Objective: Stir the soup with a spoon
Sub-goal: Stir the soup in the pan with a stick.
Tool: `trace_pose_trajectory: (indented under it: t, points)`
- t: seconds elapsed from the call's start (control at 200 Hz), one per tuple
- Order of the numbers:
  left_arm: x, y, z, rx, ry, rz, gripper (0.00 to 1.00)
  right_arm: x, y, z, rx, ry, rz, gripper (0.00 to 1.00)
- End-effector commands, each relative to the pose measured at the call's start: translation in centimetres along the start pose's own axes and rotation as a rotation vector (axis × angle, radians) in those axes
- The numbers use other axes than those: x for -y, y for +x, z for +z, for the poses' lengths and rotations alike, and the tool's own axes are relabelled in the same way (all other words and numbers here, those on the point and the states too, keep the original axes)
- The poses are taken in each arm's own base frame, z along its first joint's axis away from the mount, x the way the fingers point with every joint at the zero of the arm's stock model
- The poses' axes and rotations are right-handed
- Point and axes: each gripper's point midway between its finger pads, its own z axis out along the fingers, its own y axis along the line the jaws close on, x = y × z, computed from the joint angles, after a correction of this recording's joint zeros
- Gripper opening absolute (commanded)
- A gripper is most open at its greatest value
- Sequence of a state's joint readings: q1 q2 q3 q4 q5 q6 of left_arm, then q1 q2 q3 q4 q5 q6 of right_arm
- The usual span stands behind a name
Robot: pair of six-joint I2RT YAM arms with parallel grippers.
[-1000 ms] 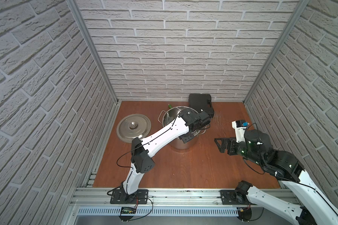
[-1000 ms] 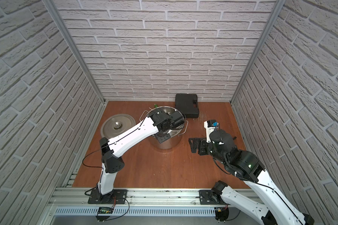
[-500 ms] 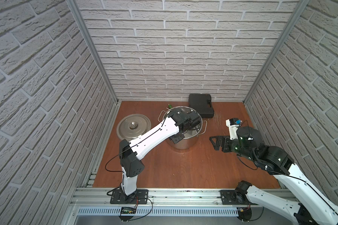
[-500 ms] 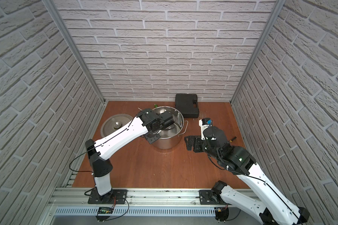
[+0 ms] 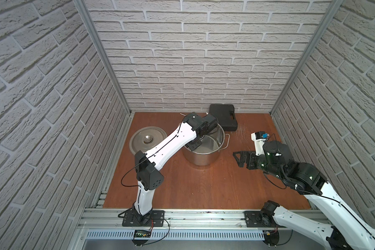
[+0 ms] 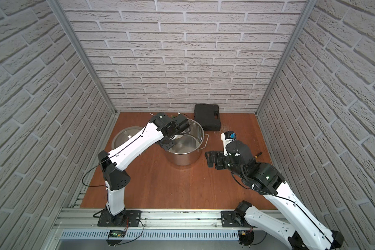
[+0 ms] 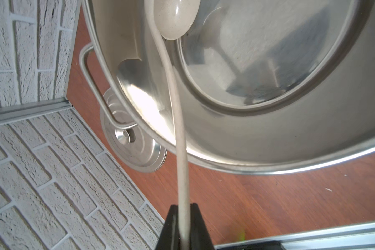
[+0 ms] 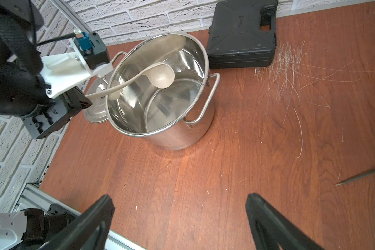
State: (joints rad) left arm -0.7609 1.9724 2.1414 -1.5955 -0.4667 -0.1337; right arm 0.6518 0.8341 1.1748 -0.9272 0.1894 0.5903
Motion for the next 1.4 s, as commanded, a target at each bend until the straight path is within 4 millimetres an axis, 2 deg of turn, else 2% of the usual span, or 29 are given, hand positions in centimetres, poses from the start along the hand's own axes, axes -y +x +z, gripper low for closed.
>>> trace_pose_trajectory:
  t: [0.0,0.09,0.19,0.435,0.625,0.765,0.9,1.04,1.15,1.24,1.395]
  points:
    - [1.6,-2.0,-0.6,0.053,0.027,0.027,0.0,0.2,-1.1,-1.2,0.047,0.006,-0.003,0.99]
    - [2.9,-2.8,-1.1,0.076,0.035,0.062,0.0,0.4,-1.1,-1.4,0.051,0.012,-0.003,0.99]
    - [4.3,-2.9,-1.5,0.08,0.051,0.089,0.0,0.5,-1.0,-1.6,0.055,0.011,0.003,0.99]
    - [5.4,0.3,-2.5,0.04,0.049,0.102,0.0,0.2,-1.0,-1.3,0.056,-0.005,0.004,0.99]
    - [4.6,3.8,-3.0,-0.011,0.027,0.089,0.0,-0.4,-1.0,-0.4,0.051,-0.029,0.009,0.99]
    - [2.8,5.6,-2.6,-0.067,-0.035,0.085,0.0,-1.0,-1.0,0.2,0.041,-0.046,0.011,0.99]
    - [0.7,6.4,-1.8,-0.113,-0.07,0.058,0.0,-1.1,-1.1,0.1,0.046,-0.05,0.009,0.99]
    - [-1.3,6.3,-1.0,-0.118,-0.075,0.015,0.0,-0.7,-1.1,-0.5,0.049,-0.037,0.003,0.99]
    - [-2.2,5.2,-0.4,-0.093,-0.069,-0.004,0.0,-0.2,-0.9,-0.9,0.047,-0.022,0.0,0.99]
    - [-1.7,3.6,-0.3,-0.049,-0.03,-0.019,0.0,0.2,-0.8,-1.3,0.051,-0.009,0.0,0.99]
    - [0.4,0.8,-0.3,0.004,0.016,0.001,0.0,0.5,-0.9,-1.8,0.057,0.003,0.0,0.99]
